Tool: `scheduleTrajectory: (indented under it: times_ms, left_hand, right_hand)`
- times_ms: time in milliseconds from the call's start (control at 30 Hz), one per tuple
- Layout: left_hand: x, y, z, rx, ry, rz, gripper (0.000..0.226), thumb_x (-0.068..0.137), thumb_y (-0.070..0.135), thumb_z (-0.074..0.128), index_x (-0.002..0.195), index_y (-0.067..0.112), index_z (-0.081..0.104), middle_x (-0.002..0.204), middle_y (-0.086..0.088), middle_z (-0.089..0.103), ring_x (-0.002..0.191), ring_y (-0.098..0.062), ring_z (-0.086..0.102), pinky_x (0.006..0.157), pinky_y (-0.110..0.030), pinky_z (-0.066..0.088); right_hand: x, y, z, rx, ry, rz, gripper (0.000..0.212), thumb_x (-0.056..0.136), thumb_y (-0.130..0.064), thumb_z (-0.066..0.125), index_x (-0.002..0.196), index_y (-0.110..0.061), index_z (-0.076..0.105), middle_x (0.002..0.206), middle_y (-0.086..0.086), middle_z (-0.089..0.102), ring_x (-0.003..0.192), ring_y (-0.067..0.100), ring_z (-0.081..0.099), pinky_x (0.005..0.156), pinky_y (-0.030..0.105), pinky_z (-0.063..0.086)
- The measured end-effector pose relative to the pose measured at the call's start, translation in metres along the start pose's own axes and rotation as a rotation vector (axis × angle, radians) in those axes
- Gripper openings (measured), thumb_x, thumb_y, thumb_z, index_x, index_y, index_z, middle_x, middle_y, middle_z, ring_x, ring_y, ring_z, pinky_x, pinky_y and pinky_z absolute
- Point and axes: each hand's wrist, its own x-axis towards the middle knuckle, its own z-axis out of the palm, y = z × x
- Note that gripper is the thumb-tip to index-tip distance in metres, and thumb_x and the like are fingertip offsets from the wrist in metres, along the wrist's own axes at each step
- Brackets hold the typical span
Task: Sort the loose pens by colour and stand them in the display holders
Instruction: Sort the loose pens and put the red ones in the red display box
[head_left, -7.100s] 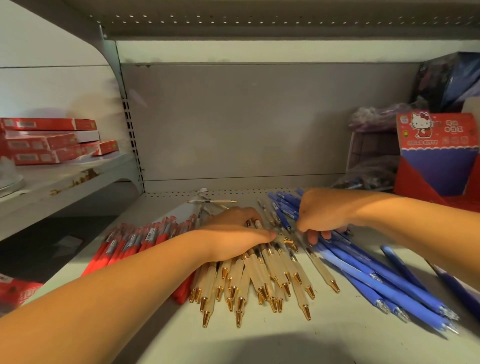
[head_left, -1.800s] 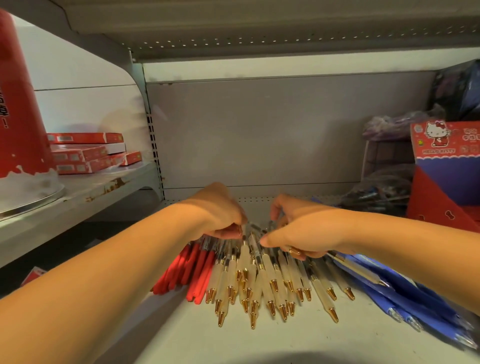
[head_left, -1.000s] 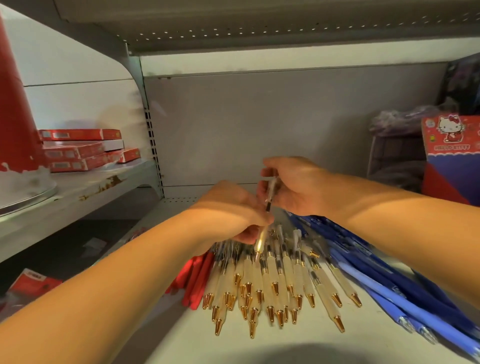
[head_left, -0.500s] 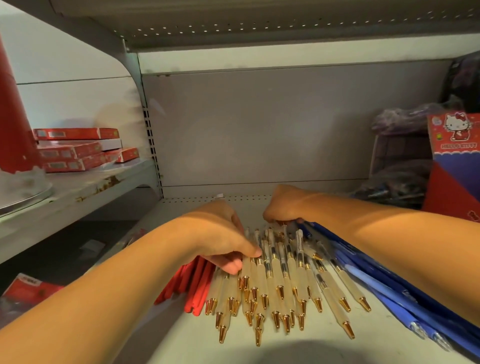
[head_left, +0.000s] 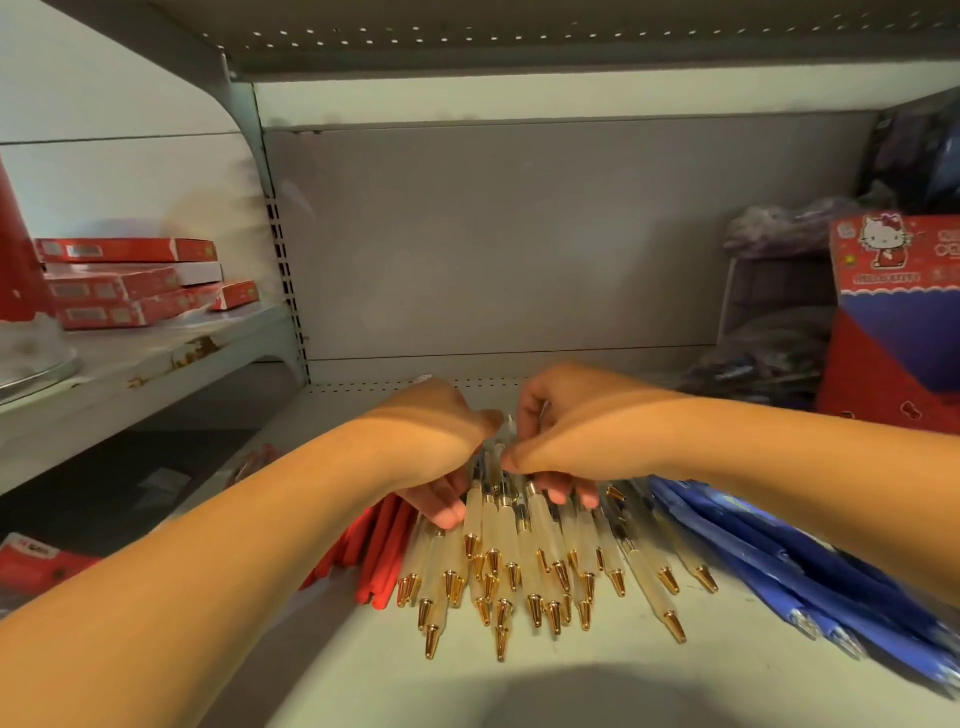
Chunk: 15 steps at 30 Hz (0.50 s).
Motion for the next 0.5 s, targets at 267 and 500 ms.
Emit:
scheduleTrajectory:
  times_ms: [267,500]
  left_hand:
    - [-0.006,-0.006,0.006,0.129,0.035,0.140,0.050,0.084,0.053,0.070,0.093,0.004,0.061,0.064,-0.012,0.068,0.041,-0.019,0.063,0.044,-0.023,0.052]
    - [-0.008,-0.002,0.012,0.463,0.157,0.208,0.045,0.083,0.068,0.059,0.086,0.024,0.055,0.086,0.004,0.064,0.074,-0.009,0.057,0.052,-0.024,0.038]
  right_hand:
    - [-0.007,0.034,-0.030,-0.178,0.303,0.011,0.007,0.092,-0.013,0.059,0.090,-0.010,0.065,0.068,0.005,0.073,0.051,0.015,0.058,0.037,0.019,0.038]
    - [-0.007,0.065,-0.032,-0.061,0.033,0.151,0.010,0.086,-0.007,0.069,0.095,-0.006,0.067,0.078,0.010,0.075,0.065,0.017,0.070,0.051,0.022,0.053]
